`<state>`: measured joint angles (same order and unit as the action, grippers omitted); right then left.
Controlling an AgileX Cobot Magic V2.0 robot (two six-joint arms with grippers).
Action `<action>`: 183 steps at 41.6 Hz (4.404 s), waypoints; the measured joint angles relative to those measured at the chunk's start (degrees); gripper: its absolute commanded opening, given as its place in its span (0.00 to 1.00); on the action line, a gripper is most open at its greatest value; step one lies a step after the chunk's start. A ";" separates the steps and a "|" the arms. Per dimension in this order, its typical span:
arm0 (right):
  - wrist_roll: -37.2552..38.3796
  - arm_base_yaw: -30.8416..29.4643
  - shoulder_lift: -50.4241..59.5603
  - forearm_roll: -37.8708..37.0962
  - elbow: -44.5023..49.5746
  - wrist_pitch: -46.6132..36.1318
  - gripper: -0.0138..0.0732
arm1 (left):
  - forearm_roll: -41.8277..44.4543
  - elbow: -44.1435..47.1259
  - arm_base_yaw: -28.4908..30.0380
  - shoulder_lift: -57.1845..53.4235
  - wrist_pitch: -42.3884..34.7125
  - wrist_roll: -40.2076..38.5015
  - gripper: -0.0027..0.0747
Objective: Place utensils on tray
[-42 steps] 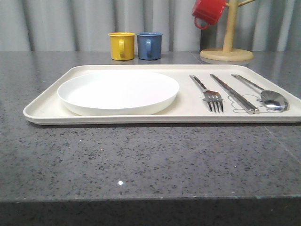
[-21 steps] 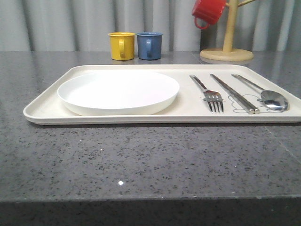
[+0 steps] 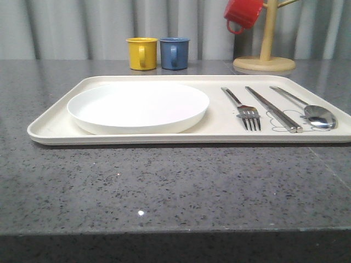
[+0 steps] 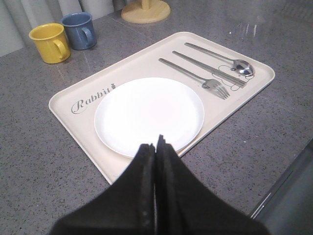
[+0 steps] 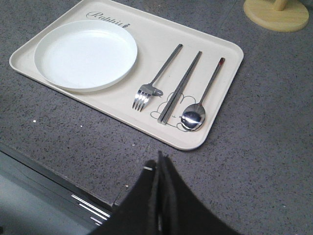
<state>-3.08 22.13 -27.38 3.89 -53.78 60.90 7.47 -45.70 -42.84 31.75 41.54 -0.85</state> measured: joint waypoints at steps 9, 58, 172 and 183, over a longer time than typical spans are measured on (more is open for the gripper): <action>0.00 0.00 0.00 0.00 0.00 0.00 0.08 | -0.09 0.00 0.00 0.00 0.00 0.00 0.01; 0.00 0.00 0.00 -0.22 0.00 0.00 0.08 | -12.06 45.98 37.60 -31.95 -36.47 0.00 0.01; 0.10 -3.07 2.53 -1.06 4.26 -3.14 0.08 | -8.32 45.98 41.67 -31.95 -41.54 3.43 0.01; 0.10 -15.79 14.63 -1.47 26.88 -29.00 0.08 | -8.32 45.98 41.67 -31.95 -41.54 3.43 0.01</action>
<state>-2.98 6.34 -12.75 2.42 -26.90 31.90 -0.85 0.28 -1.17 -0.20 0.00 2.58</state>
